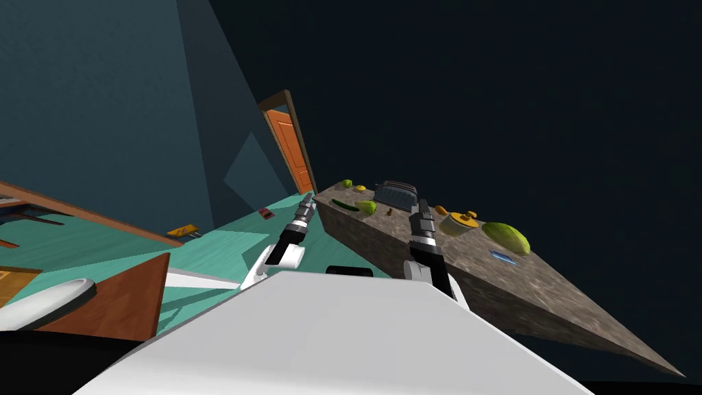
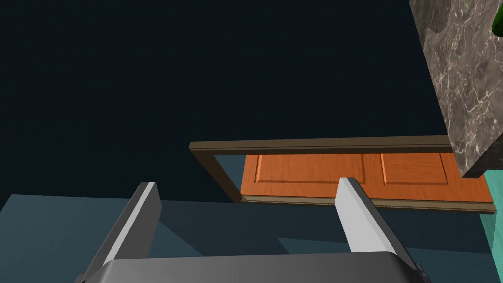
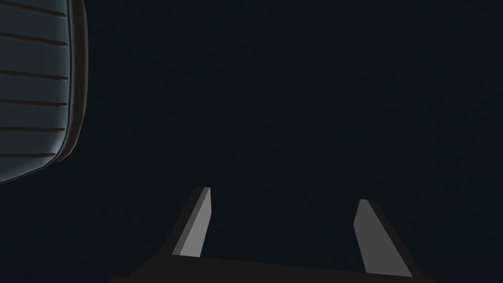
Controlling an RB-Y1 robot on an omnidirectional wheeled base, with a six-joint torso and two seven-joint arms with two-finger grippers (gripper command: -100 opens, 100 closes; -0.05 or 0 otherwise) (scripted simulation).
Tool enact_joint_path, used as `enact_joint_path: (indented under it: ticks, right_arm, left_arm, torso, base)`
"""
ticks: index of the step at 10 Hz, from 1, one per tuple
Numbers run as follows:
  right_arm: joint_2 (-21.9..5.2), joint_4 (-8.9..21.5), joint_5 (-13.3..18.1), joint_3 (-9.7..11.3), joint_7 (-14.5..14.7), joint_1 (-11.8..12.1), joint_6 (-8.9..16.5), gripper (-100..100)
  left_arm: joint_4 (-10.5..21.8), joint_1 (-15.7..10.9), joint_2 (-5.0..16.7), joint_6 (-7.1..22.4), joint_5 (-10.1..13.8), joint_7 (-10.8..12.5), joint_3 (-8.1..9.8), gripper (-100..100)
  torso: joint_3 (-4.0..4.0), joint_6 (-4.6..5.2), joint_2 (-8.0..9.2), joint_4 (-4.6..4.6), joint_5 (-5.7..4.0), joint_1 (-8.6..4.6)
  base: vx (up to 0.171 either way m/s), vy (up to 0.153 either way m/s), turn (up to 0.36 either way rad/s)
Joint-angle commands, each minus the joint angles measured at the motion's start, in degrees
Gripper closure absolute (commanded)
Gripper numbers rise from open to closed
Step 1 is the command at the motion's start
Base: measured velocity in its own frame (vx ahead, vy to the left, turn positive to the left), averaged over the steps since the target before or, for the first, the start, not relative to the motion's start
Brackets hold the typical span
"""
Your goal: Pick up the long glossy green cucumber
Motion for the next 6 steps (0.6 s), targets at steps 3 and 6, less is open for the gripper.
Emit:
enact_joint_path:
  ticks: [3,6]
  right_arm:
    - [0.0,0.0,0.0,0.0,0.0,0.0,0.0,0]
    - [0.0,0.0,0.0,0.0,0.0,0.0,0.0,0]
  left_arm:
    - [0.1,-2.1,0.7,6.1,-0.5,-0.2,-0.41,-100]
    - [0.3,-3.2,1.0,11.0,-0.6,-0.2,-0.54,-100]
  torso:
    - [-0.01,0.0,-0.01,0.0,0.0,0.0]
    - [-0.02,0.02,-0.03,-0.01,0.0,-0.01]
  base:
    - [-0.011,0.011,-0.126]
    - [-0.008,0.012,-0.099]
